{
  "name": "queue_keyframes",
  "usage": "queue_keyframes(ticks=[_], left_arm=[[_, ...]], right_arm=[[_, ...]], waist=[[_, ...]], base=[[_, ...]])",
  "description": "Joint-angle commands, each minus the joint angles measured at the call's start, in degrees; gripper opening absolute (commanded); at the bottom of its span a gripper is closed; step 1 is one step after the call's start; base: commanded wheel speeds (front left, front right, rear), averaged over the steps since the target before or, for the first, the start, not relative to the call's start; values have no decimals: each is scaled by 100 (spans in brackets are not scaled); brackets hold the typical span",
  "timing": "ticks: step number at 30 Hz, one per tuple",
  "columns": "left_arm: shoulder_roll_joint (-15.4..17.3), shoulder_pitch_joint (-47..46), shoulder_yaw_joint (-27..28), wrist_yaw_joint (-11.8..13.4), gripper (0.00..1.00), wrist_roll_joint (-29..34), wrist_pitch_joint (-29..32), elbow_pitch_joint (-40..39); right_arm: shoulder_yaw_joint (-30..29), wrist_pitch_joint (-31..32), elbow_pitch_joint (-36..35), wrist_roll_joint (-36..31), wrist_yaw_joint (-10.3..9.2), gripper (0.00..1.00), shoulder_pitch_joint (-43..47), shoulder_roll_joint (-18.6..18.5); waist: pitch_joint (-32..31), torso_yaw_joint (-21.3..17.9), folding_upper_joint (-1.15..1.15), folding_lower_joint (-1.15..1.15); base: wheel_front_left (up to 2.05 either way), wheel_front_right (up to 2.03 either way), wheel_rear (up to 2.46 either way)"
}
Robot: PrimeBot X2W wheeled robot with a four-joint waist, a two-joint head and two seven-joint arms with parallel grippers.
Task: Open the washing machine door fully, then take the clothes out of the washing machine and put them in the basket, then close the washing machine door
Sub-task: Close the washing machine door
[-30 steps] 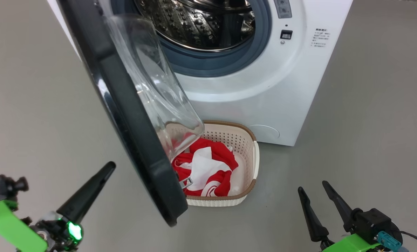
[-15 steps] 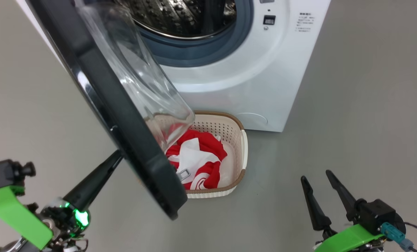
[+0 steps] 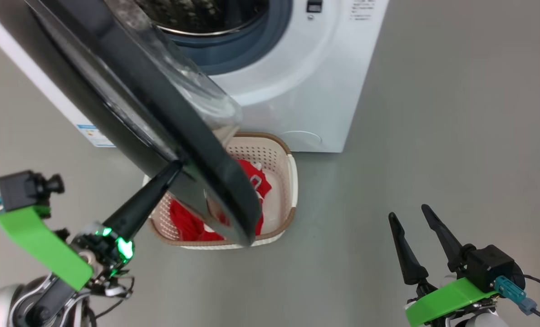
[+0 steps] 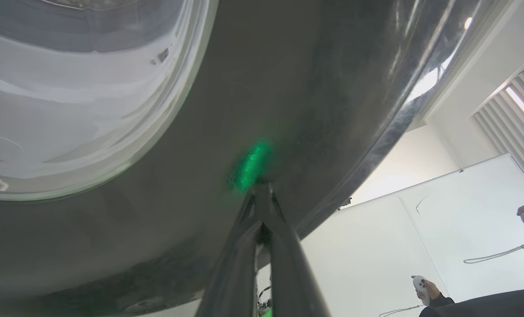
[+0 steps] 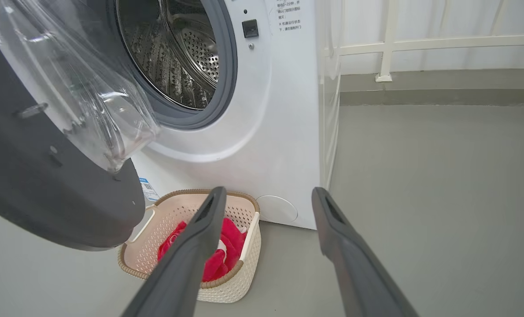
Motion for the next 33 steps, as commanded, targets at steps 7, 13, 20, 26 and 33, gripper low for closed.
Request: queue_keyframes(ticks=[7,13,20,26,33], left_arm=[[136,-526,18,-32,0,167,-245,23],[236,-931,-93,-32,0,296,-657,238],[420,-1459,-422,-32,0,547,-1413,537],[590,-1991,-753,-32,0,715,-2160,901],[830,-2661,-1231,-32,0,850,-2934,1360]], right_arm=[[189,-37,-184,32,37,100,-240,8],[209,-37,-209,94,37,100,-321,9],[222,-37,-256,170,37,100,-428,9],[228,-37,-292,215,37,100,-519,9],[238,-37,-328,280,37,100,-639,9]], waist=[[223,-342,0,0],[362,-523,0,0],[534,-707,0,0],[684,-831,0,0],[878,-1019,0,0]], base=[[0,0,0],[0,0,0],[0,0,0],[0,0,0],[0,0,0]])
